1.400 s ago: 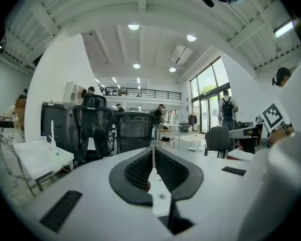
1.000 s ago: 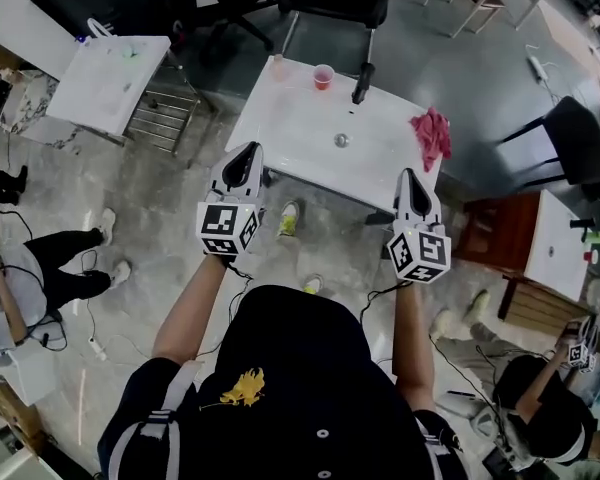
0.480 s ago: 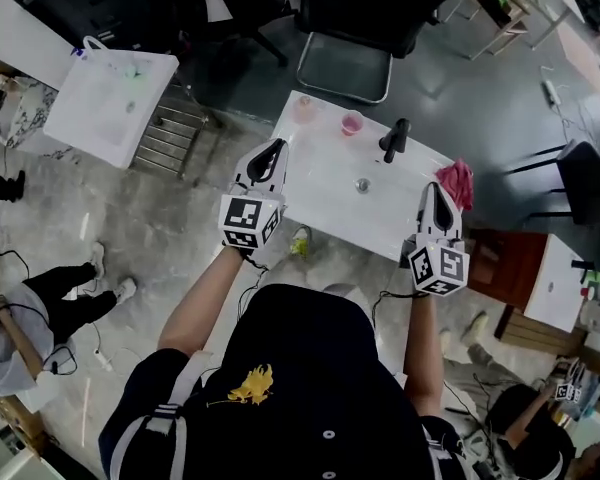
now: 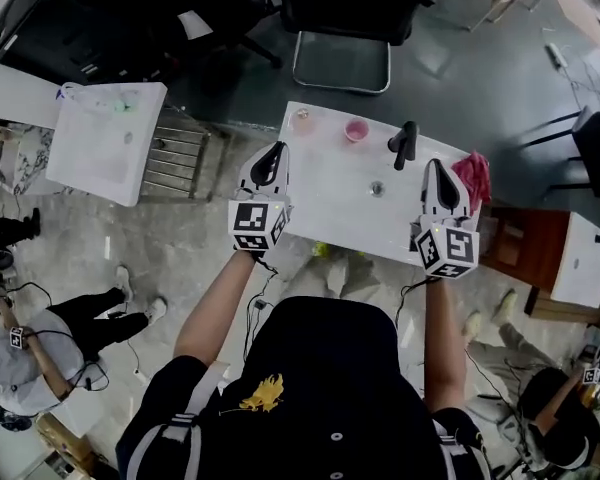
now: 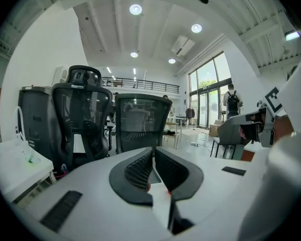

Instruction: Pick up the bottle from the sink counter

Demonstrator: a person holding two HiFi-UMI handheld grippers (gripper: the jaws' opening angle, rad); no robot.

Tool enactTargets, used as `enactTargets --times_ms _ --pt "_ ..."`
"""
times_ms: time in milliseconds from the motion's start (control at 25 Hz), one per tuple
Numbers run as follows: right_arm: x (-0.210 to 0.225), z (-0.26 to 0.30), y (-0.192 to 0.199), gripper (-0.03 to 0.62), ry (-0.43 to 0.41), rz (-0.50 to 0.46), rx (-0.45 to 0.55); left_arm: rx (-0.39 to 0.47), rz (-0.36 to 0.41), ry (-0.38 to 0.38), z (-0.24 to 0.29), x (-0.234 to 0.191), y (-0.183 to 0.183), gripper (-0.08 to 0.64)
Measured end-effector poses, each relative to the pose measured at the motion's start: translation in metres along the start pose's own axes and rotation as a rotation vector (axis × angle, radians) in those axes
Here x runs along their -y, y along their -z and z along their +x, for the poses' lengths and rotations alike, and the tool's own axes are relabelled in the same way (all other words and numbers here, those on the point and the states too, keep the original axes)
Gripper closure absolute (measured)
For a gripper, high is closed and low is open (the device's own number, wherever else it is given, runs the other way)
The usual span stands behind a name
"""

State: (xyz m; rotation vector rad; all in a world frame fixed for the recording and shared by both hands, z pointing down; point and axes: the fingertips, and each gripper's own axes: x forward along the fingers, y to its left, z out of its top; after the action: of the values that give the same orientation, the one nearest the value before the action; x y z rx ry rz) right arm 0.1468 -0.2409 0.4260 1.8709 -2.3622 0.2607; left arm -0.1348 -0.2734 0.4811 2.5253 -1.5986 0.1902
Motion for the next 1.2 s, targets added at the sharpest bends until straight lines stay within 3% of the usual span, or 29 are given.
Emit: enactTargets --times_ms 160,320,480,640,920,1200 --pt "0.002 0.019 0.012 0.565 -0.027 0.009 -0.025 -0.053 0.035 -0.037 0.035 -0.009 0.03 0.528" --pt "0.001 0.042 0.024 0.565 -0.049 0.006 -0.046 -0.112 -0.009 -0.024 0.076 -0.022 0.077 0.504" --pt "-0.007 0.068 0.039 0.565 -0.07 -0.002 -0.071 -0.159 -0.005 0.016 0.114 -0.034 0.122 0.364" --pt "-0.012 0.08 0.054 0.565 -0.089 0.027 -0.085 -0.202 0.086 0.003 0.152 -0.047 0.157 0.213" --pt "-0.021 0.094 0.075 0.565 -0.12 0.031 -0.102 -0.287 0.136 0.11 0.203 -0.027 0.212 0.166" --pt "-0.02 0.105 0.085 0.565 -0.116 0.05 -0.104 -0.341 0.108 0.103 0.224 -0.029 0.252 0.146"
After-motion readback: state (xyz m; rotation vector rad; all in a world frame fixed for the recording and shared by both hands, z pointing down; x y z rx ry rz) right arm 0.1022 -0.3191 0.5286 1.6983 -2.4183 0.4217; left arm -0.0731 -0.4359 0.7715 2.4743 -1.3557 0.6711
